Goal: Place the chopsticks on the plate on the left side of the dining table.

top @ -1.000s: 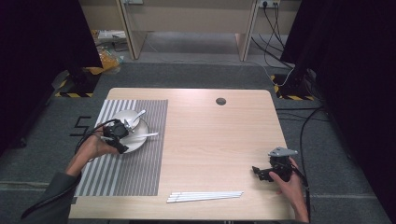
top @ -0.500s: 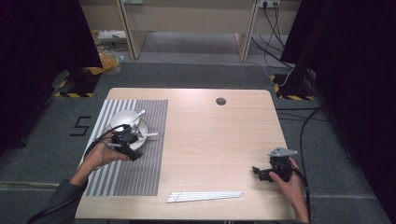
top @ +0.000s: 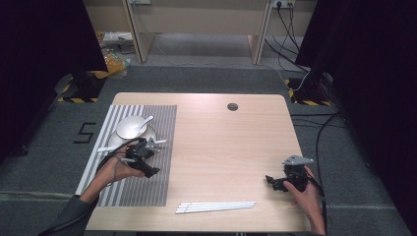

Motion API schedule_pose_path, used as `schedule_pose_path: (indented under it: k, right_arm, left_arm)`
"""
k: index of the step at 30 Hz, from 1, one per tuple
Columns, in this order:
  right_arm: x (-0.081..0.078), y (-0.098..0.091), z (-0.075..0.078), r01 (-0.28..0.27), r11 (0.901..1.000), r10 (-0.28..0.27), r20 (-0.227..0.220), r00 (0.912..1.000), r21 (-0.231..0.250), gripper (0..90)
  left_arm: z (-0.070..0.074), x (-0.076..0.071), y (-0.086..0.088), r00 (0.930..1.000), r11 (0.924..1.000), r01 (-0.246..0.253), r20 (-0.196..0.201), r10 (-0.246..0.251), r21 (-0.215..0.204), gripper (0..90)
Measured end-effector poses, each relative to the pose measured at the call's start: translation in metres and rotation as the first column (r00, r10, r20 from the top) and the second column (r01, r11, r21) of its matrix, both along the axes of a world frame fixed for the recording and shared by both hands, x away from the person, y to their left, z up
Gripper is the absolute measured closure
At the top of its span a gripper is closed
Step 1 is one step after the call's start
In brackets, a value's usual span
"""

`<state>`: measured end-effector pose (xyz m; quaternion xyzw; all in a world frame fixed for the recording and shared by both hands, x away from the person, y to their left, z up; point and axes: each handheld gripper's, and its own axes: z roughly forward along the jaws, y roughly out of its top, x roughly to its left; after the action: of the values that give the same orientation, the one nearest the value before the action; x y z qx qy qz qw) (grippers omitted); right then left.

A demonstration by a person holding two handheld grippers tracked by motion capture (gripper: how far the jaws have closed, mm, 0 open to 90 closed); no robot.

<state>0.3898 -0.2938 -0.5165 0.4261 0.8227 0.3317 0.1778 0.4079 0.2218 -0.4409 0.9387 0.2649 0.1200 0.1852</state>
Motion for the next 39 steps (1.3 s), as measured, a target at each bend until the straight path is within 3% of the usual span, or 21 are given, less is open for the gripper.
schedule_pose_path:
  k: [18,39]
  right_arm:
    - [0.0,0.0,0.0,0.003,1.0,-0.003,-0.002,1.0,0.0,0.4]
    - [-0.001,0.0,0.0,0.002,1.0,-0.002,-0.002,1.0,0.001,0.4]
  left_arm:
    - [-0.016,-0.015,-0.017,0.999,0.9967,0.042,-0.011,-0.043,-0.07,26.6]
    - [-0.038,-0.032,-0.029,0.9968,0.9918,0.074,-0.022,-0.077,-0.104,24.8]
